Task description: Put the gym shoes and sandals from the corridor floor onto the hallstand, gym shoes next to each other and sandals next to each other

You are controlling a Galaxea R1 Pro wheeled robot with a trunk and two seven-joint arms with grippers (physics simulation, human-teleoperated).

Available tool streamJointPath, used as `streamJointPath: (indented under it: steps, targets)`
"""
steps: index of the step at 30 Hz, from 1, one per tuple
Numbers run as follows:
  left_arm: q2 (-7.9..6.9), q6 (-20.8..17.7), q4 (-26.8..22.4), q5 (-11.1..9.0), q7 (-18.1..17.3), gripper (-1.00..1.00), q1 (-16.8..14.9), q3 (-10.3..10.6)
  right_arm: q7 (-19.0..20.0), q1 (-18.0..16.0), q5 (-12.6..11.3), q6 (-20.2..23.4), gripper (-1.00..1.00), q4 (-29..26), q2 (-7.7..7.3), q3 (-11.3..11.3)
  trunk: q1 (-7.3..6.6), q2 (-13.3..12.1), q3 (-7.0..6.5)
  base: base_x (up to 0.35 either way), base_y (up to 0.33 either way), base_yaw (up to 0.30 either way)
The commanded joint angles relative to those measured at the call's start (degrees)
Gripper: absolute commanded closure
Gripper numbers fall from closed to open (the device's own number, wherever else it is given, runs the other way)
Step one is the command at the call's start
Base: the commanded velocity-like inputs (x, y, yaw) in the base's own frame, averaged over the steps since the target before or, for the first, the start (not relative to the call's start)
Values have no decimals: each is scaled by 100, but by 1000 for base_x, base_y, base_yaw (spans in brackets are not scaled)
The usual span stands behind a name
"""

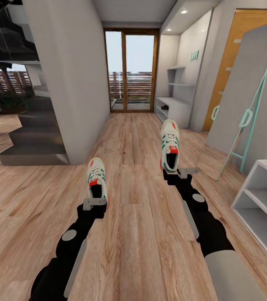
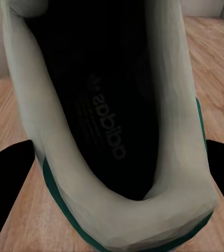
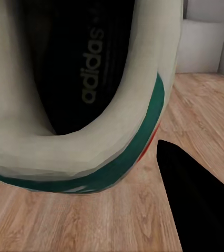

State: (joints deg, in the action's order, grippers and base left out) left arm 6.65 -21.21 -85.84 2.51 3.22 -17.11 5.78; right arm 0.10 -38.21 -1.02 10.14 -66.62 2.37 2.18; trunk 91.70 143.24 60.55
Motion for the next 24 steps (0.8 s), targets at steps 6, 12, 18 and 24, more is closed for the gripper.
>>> streamJointPath:
  steps: [6,12,18,24]
  targets:
    - [-1,-32,-11,30,30,100,-3,8,-1,-2,-20,26,100,-11,-1,-11,2,2,6,345,0,0]
    - [1,-32,-11,30,30,100,-3,5,-1,-2,-20,24,100,-9,7,-7,2,2,6,345,0,0]
    - [1,-37,-11,30,30,100,-3,6,-1,-2,-21,31,100,-9,2,-7,2,2,6,345,0,0]
    - [1,-39,-11,30,30,100,-3,6,-1,-2,-33,32,100,-9,1,-7,2,2,6,345,0,0]
